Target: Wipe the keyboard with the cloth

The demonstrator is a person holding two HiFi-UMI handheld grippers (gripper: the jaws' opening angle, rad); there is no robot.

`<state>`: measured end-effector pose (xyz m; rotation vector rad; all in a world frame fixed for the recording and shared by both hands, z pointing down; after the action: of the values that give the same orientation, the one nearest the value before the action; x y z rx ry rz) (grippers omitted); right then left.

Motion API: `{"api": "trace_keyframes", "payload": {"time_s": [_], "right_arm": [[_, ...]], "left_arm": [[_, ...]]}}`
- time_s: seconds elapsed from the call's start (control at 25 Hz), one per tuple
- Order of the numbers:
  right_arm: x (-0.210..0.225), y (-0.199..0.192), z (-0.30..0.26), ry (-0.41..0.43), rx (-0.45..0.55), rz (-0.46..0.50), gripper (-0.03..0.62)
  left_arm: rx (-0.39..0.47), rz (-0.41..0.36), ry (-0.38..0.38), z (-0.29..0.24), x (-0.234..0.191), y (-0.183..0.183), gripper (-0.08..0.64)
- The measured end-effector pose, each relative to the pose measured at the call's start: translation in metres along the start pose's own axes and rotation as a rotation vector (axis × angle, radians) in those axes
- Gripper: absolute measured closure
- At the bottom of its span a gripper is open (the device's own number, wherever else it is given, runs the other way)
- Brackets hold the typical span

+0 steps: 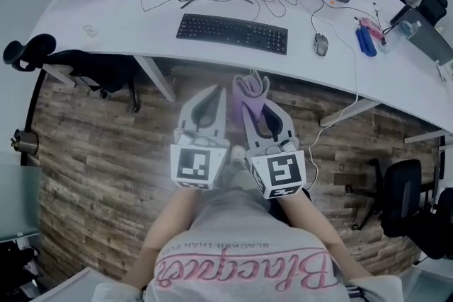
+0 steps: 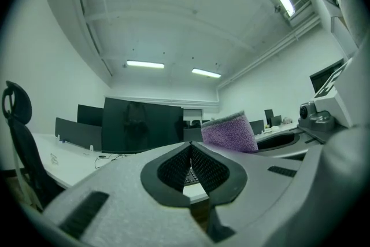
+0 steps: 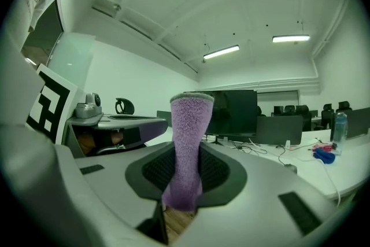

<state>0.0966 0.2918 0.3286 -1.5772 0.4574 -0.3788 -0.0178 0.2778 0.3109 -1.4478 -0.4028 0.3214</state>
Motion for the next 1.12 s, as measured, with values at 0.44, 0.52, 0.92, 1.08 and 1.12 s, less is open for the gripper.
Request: {"api": "trace_keyframes", "payload": {"time_s": [0.44, 0.52, 0.92, 1.08, 1.12], "right_arm": [[0.064, 0.000, -0.077, 0.065, -0.031, 0.008, 0.508], [0.075, 0.000, -0.090, 0.082, -0.038, -0.003, 0.508], [0.115, -0.007, -0.131, 0.145, -0.056, -0.043, 0.508], [0.125, -0.008, -0.138, 0.164, -0.048, -0.058, 0.508], [0.126, -0.008, -0.141, 0.167, -0.049, -0.062, 0.508]], "left_arm": [[-0.016, 0.005, 0.051, -0.093, -0.029, -0.008, 0.554], [-0.019, 0.003, 0.066, -0.108, -0.032, -0.008, 0.554], [-0.057, 0.018, 0.135, -0.155, -0.043, -0.021, 0.554], [-0.074, 0.018, 0.145, -0.164, -0.042, -0.030, 0.554], [-0.076, 0.015, 0.142, -0.167, -0.042, -0.031, 0.554]]}}
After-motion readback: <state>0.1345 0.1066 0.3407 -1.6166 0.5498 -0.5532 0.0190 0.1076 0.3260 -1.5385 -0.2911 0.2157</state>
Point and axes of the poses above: the fingertips, and each gripper's own axes: z backward along the fingers, x to its right, y out of its top, the point moved 6 cm from there along z, backward along the fingers, and after that the axes turned 3 degrees about x, right-handed, at the moved point
